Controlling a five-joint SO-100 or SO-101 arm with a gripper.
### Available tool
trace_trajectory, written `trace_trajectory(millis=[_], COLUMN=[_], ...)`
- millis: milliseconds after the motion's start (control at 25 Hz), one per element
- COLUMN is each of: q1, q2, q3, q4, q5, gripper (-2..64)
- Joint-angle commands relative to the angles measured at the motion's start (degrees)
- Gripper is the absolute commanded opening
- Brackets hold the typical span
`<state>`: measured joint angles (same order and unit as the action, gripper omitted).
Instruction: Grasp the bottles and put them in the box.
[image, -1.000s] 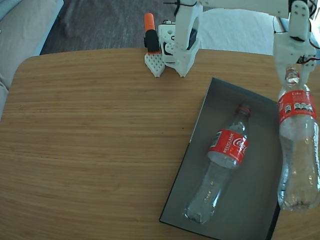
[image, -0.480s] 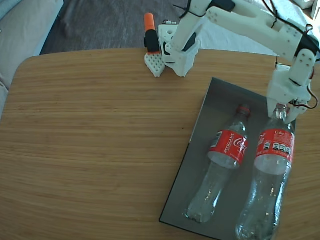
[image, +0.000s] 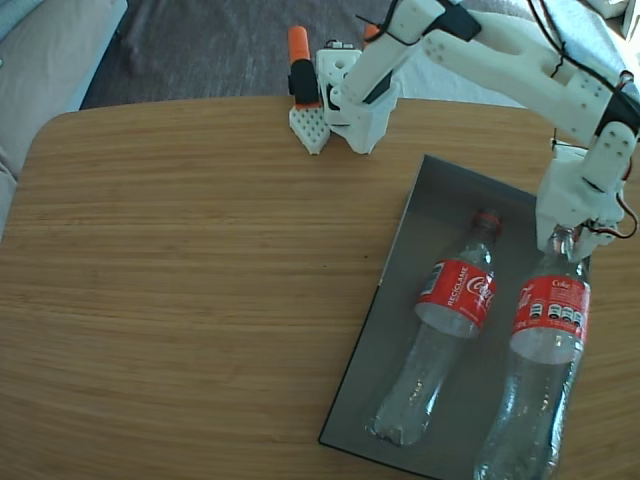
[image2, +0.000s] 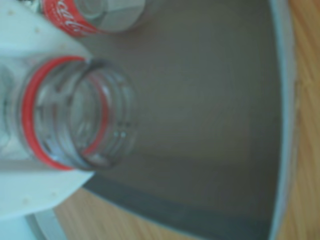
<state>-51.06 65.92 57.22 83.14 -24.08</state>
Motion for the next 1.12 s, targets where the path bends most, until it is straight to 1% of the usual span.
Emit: trace_trajectory(millis=[0,80,200,400,520,800,1080], q1=[0.00,0.09,0.09,-0.35,-2.29,-6.15,-6.42], q2=[0.97,0.97,1.32,1.93,1.93,2.02,1.85], q3=[-2.46,-2.29,-2.29,-2.46,-2.46,-3.16,-2.37], q4=[0.18,0.62,3.87,7.56,9.84,9.84,9.40], q5=[-0.79,-2.37,-3.78,-3.96,-3.87,-3.25,-3.08], gripper=[-0.1,-0.1,0.0,0.0,0.1,0.1,0.0])
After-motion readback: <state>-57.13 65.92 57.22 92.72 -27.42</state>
